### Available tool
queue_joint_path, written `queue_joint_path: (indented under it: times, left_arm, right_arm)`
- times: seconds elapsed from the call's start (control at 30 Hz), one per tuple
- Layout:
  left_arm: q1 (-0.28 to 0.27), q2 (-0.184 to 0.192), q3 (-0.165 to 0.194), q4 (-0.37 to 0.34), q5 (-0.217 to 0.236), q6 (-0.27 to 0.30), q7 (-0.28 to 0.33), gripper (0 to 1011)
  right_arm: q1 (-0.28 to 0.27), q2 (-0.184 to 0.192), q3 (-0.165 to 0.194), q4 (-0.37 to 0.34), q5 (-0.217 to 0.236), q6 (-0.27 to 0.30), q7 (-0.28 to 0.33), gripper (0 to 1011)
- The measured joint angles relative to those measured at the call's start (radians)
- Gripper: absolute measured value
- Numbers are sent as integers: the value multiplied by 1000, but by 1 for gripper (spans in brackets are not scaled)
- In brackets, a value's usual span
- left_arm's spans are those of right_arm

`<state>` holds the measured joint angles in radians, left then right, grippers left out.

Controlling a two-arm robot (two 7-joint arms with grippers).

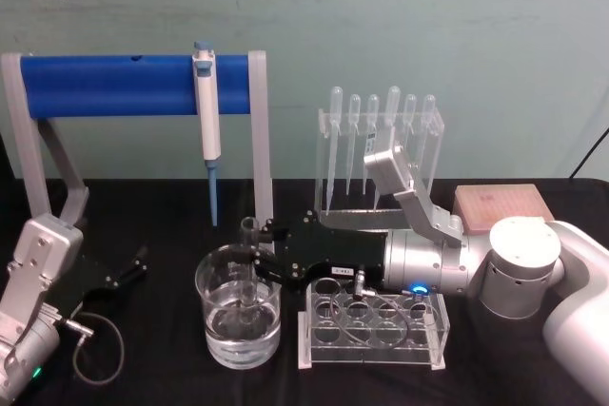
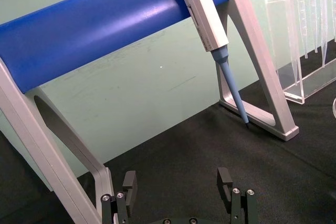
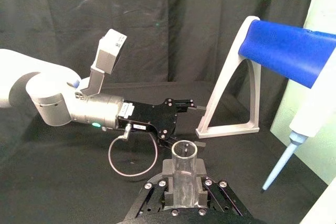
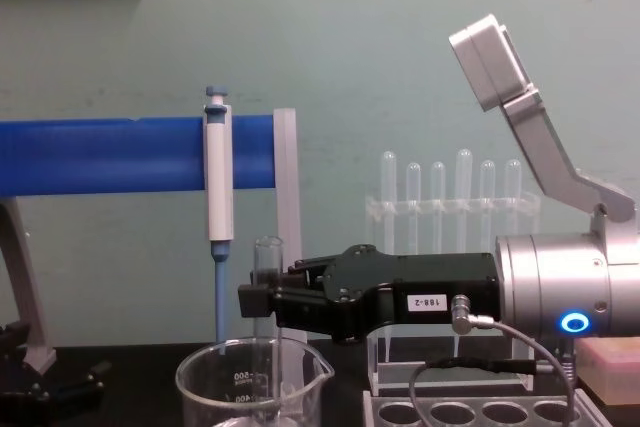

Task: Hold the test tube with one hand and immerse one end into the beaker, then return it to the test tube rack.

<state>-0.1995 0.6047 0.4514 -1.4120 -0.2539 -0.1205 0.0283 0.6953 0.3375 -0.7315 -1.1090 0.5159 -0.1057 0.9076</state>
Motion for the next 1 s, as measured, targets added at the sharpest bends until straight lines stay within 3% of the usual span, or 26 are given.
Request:
queue_joint_path:
  times: [1.0]
  left_arm:
    - [0,0,0,0,0,0,0,1000]
  right_arm:
    - [0,2,0,-3,1,4,-2,235]
